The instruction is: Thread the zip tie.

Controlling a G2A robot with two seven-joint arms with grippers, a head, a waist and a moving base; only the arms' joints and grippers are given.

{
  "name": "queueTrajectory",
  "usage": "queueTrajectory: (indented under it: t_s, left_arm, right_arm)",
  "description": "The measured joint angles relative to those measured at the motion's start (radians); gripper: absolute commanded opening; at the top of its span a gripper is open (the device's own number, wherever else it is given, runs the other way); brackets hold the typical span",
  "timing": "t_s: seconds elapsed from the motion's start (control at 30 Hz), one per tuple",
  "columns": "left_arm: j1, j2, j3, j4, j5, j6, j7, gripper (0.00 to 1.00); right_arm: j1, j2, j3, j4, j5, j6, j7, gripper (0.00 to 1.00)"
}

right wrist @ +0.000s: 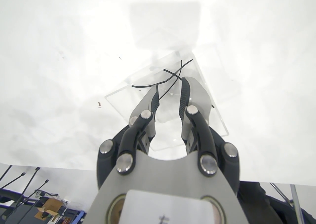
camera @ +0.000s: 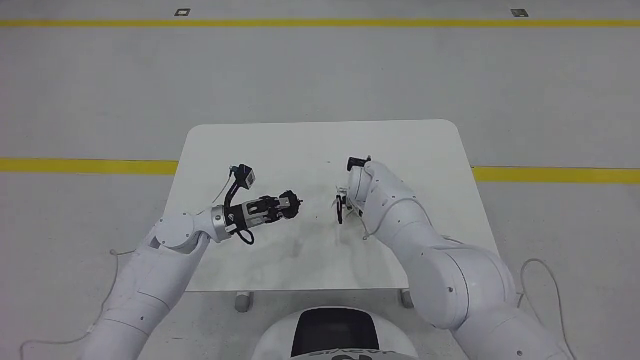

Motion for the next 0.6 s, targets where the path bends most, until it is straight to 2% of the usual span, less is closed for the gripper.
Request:
queueTrajectory:
  t_s: [0.6]
  left_arm:
    - [0.000, 0.000, 0.000, 0.000, 0.000, 0.000, 0.000, 0.00]
  right_arm:
    - [0.006, 0.006, -0.004, 0.022, 0.000, 0.000, 0.001, 0.17]
